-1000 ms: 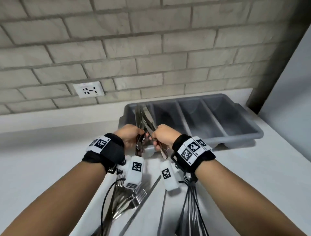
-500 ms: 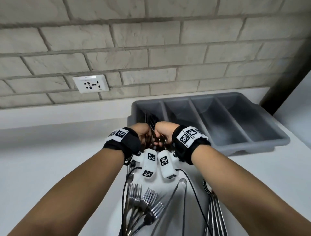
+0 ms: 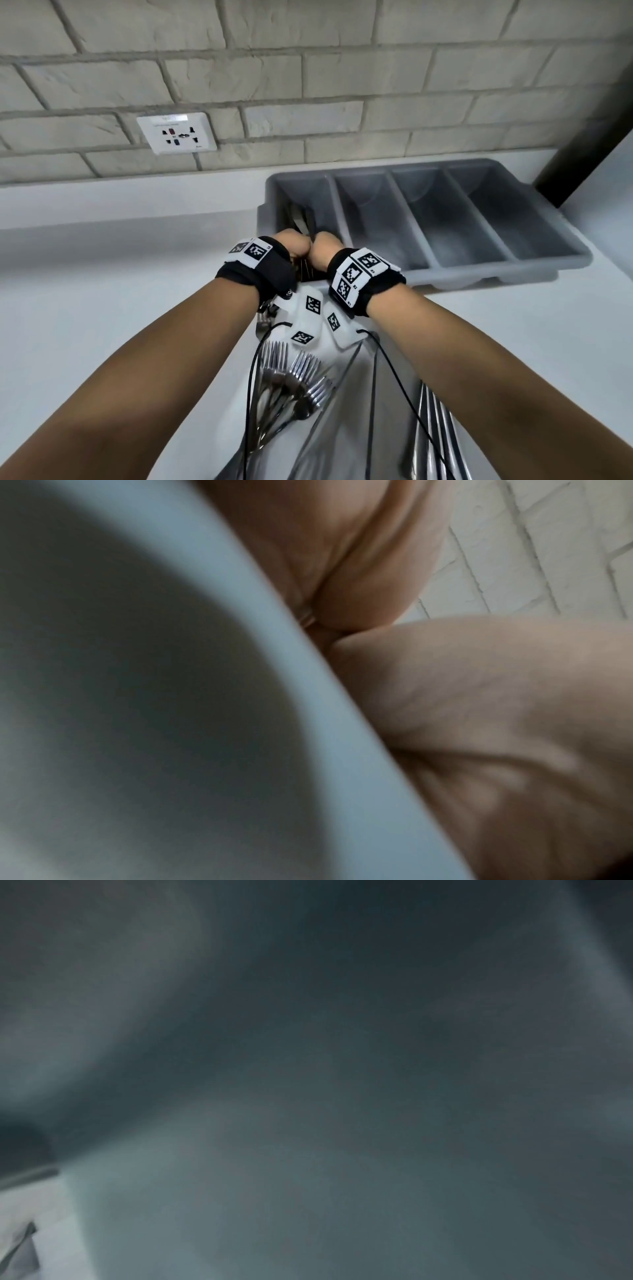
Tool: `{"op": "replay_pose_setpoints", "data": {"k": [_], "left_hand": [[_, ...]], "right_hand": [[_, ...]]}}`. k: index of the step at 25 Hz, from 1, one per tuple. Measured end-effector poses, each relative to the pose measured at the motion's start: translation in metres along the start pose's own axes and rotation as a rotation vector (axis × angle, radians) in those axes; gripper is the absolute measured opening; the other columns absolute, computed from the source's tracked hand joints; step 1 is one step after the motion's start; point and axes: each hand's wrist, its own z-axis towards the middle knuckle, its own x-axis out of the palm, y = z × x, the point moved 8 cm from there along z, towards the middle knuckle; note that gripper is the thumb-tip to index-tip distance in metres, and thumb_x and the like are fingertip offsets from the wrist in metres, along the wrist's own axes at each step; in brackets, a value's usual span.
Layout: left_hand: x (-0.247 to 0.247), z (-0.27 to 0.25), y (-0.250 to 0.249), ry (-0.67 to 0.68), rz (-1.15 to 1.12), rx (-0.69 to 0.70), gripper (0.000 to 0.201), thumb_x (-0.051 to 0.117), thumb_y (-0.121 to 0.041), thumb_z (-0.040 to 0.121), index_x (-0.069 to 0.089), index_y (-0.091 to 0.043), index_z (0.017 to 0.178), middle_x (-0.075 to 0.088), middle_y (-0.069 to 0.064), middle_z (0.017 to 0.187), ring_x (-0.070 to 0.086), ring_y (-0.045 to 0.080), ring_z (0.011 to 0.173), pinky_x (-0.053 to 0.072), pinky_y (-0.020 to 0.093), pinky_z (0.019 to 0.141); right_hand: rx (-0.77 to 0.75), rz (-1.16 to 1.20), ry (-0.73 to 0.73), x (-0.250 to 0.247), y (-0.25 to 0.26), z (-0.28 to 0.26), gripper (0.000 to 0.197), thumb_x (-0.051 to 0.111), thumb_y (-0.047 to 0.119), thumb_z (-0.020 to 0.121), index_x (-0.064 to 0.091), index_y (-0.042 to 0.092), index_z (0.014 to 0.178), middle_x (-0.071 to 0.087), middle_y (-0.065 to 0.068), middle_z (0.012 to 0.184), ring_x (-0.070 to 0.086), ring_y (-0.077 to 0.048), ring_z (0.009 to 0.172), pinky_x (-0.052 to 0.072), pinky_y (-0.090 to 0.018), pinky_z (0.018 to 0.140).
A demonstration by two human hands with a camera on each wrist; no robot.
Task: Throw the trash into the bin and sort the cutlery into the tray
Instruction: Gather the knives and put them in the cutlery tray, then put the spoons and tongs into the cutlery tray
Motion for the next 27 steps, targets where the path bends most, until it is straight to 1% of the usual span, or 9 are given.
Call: {"op": "replay_pose_setpoints", "data": {"k": [3,7,10,12,14,17,21,24,27], "left_hand": [[0.007,-0.005,-0.003,0.071,0.021,0.052,0.04,0.039,-0.005,0.096,0.046,0.011,0.132,0.046,0.026,0.142,0.045,0.035,0.132,0.04,0.037,0.102],[0.002,-0.023,-0.01,-0.012,0.044,0.116,0.039,0.032,-0.002,0.097,0.044,0.011,0.132,0.047,0.024,0.142,0.045,0.033,0.132,0.036,0.033,0.106],[-0.004,-0.044,-0.012,-0.106,-0.096,0.211,0.037,0.039,-0.006,0.096,0.053,0.001,0.13,0.053,0.016,0.139,0.049,0.027,0.129,0.036,0.026,0.102],[-0.01,-0.059,-0.01,-0.195,-0.092,0.268,0.037,0.045,-0.008,0.093,0.057,-0.006,0.128,0.056,0.011,0.137,0.051,0.023,0.127,0.037,0.022,0.102],[-0.004,-0.08,-0.007,-0.212,-0.084,0.308,0.039,0.048,-0.007,0.091,0.057,-0.009,0.128,0.058,0.009,0.135,0.053,0.022,0.124,0.039,0.02,0.099],[0.018,-0.126,0.0,-0.198,0.001,0.374,0.043,0.054,-0.011,0.088,0.054,-0.011,0.13,0.057,0.01,0.134,0.055,0.024,0.121,0.041,0.023,0.098],[0.062,-0.177,0.026,-0.189,0.247,0.401,0.053,0.057,-0.032,0.086,0.047,-0.015,0.135,0.049,0.014,0.14,0.052,0.03,0.125,0.041,0.035,0.106],[0.097,-0.199,0.064,-0.151,0.405,0.248,0.072,0.053,-0.054,0.082,0.035,-0.019,0.141,0.042,0.016,0.143,0.047,0.035,0.128,0.039,0.047,0.106],[0.125,-0.215,0.099,-0.118,0.558,0.101,0.093,0.057,-0.065,0.073,0.023,-0.019,0.146,0.033,0.019,0.148,0.04,0.039,0.133,0.035,0.055,0.107]], "right_hand": [[0.003,-0.012,0.013,-0.004,0.001,-0.005,0.033,0.04,0.007,0.097,0.053,-0.007,0.124,0.056,-0.021,0.132,0.053,-0.031,0.123,0.042,-0.032,0.1],[-0.111,0.137,-0.023,-0.013,0.002,-0.011,0.04,0.043,0.0,0.09,0.048,-0.005,0.13,0.056,-0.02,0.129,0.055,-0.032,0.118,0.044,-0.034,0.097],[-0.156,0.382,-0.046,-0.027,-0.01,-0.028,0.039,0.043,-0.002,0.086,0.052,-0.004,0.124,0.056,-0.015,0.1,0.056,-0.029,0.094,0.047,-0.041,0.087],[-0.153,0.546,-0.094,-0.046,-0.026,-0.048,0.033,0.046,-0.003,0.085,0.056,0.002,0.117,0.057,-0.01,0.09,0.057,-0.027,0.081,0.052,-0.046,0.084],[-0.171,0.602,-0.115,-0.061,-0.046,-0.075,0.021,0.05,-0.001,0.086,0.058,0.01,0.103,0.058,-0.005,0.084,0.058,-0.022,0.072,0.054,-0.041,0.077],[-0.247,0.392,-0.112,-0.075,-0.069,-0.12,0.023,0.057,0.012,0.088,0.056,0.014,0.11,0.057,0.0,0.085,0.057,-0.018,0.075,0.048,-0.03,0.074],[-0.216,-0.123,-0.109,-0.057,-0.11,-0.162,0.036,0.054,0.02,0.089,0.053,0.009,0.123,0.058,-0.011,0.121,0.056,-0.026,0.111,0.043,-0.03,0.095],[-0.113,-0.323,0.027,-0.02,-0.15,-0.184,0.045,0.047,0.024,0.092,0.043,0.01,0.134,0.037,-0.016,0.144,0.045,-0.032,0.126,0.04,-0.034,0.103],[0.052,-0.412,0.008,0.006,-0.183,-0.202,0.068,0.053,0.046,0.085,0.03,0.012,0.14,0.032,-0.019,0.142,0.042,-0.035,0.125,0.041,-0.039,0.101]]}}
